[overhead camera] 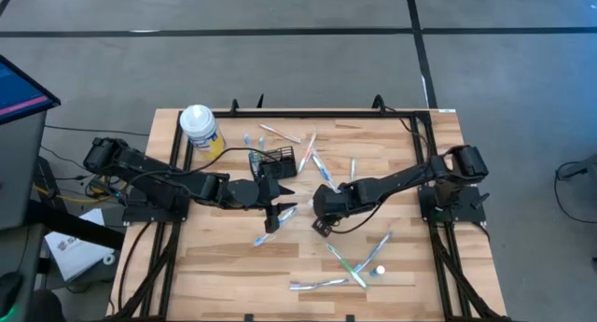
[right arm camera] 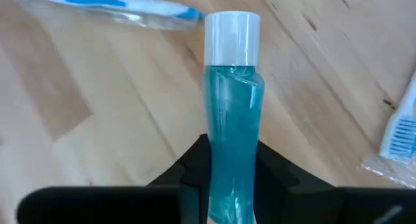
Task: Pick & Place toothbrushing station
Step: Put the top mouthwash bottle into the mesh organizer
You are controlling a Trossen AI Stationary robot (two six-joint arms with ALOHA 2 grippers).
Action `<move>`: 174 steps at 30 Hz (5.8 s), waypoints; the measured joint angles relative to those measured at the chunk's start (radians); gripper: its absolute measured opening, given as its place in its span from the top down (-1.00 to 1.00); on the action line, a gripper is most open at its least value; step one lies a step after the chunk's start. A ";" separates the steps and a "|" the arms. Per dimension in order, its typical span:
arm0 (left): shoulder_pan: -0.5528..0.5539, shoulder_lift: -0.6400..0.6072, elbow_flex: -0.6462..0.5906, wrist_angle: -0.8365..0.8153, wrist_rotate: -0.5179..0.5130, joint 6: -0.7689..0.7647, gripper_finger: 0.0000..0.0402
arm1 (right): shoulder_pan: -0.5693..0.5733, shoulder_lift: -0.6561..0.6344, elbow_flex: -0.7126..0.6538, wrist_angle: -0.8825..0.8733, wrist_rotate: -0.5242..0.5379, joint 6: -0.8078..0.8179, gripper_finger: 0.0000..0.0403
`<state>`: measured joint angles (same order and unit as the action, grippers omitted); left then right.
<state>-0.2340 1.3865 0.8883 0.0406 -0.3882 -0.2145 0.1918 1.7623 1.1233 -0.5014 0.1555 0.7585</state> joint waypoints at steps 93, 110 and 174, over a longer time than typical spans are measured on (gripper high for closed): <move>0.176 0.230 -0.137 0.522 0.550 -0.343 -0.04 | 0.101 -0.107 0.095 -0.034 0.029 -0.138 0.67; 0.184 0.301 -0.110 0.572 0.578 -0.351 0.15 | 0.100 -0.107 0.095 -0.037 0.030 -0.141 0.67; 0.220 0.122 -0.072 0.250 0.667 -0.212 0.57 | 0.103 -0.175 0.095 -0.102 0.028 -0.238 0.02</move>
<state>-0.0135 1.5084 0.8162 0.2905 0.2791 -0.4261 0.2951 1.5875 1.2186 -0.6035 0.1837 0.5208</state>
